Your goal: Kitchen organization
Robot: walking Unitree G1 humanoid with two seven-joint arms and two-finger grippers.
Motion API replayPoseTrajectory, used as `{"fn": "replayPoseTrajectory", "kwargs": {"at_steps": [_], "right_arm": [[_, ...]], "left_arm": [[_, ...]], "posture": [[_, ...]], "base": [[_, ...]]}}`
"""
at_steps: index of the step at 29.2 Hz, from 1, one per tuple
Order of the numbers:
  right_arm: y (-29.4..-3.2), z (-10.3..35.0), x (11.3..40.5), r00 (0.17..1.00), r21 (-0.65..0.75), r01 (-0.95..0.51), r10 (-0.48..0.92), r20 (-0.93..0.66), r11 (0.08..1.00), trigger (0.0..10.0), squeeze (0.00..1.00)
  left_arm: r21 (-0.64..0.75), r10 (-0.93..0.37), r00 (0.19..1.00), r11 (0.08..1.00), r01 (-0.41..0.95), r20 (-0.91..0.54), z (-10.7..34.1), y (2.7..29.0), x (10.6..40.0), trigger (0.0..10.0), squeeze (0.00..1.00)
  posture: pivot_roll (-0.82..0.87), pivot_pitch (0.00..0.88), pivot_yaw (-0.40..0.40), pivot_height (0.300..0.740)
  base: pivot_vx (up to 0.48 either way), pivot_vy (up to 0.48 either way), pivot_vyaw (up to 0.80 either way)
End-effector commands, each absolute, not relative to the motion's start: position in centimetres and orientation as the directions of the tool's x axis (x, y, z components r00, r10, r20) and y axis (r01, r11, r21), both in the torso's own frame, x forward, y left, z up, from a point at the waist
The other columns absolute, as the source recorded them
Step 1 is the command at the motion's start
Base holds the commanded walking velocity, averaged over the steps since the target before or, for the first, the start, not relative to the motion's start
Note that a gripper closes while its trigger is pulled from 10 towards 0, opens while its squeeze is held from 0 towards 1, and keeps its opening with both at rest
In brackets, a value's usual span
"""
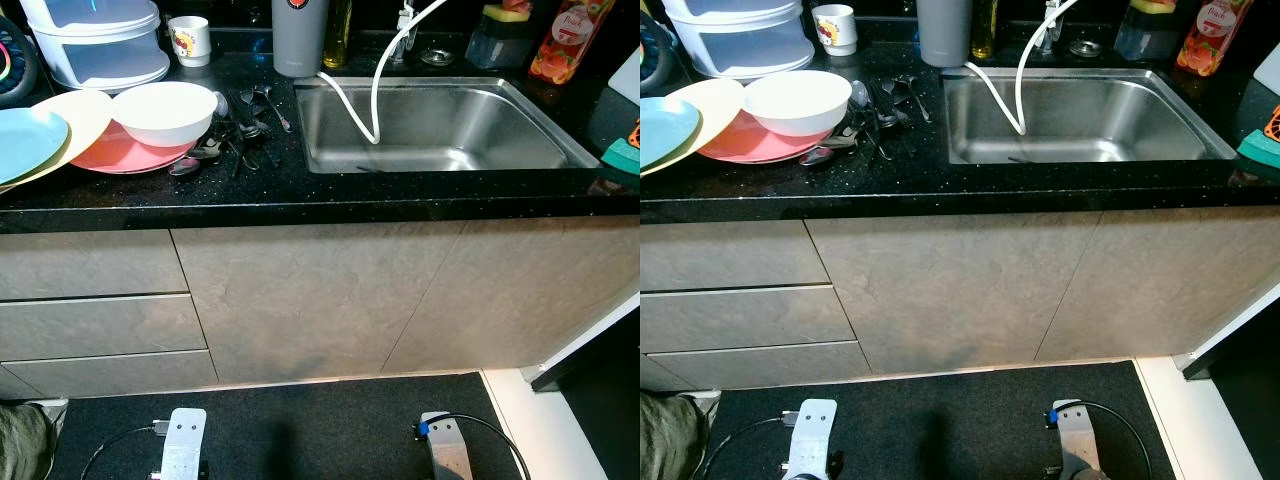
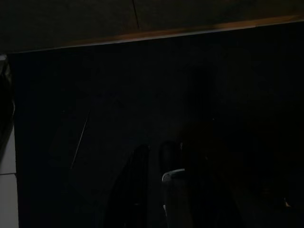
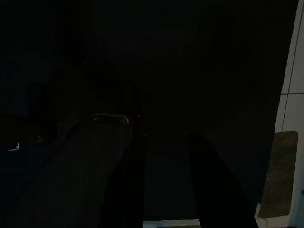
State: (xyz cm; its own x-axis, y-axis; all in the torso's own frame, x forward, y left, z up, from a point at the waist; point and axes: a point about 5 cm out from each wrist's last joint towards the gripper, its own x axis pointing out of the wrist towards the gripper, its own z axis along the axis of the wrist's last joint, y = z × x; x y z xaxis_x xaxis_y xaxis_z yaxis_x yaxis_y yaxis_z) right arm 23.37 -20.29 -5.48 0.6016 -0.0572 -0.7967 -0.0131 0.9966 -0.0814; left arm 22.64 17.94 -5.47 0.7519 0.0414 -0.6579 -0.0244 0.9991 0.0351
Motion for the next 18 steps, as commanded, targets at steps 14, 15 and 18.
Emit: {"fn": "replayPoseTrajectory", "kwargs": {"at_steps": [14, 15, 18], "right_arm": [[-20.56, -6.21, 22.17, 0.563, -0.081, -0.005, -0.064, -0.824, 0.997, 10.0, 0.0], [-20.54, -6.22, 22.16, 0.564, -0.081, -0.005, -0.064, -0.823, 0.997, 10.0, 0.0], [-20.52, -6.21, 22.19, 0.566, -0.082, -0.005, -0.065, -0.822, 0.997, 10.0, 0.0]], "left_arm": [[0.04, 0.054, 0.723, 0.999, -0.036, -0.689, -6.29, 18.18, 21.4, 10.0, 0.0], [0.04, 0.052, 0.724, 0.999, -0.034, -0.688, -6.29, 18.2, 21.39, 10.0, 0.0], [0.041, 0.053, 0.725, 0.999, -0.034, -0.687, -6.25, 18.23, 21.46, 10.0, 0.0]], "posture": [[0.03, 0.206, -0.015, 0.74], [0.03, 0.201, -0.017, 0.74], [0.03, 0.198, -0.016, 0.74]], "base": [[0.0, 0.0, 0.0], [0.0, 0.0, 0.0], [0.0, 0.0, 0.0]]}}
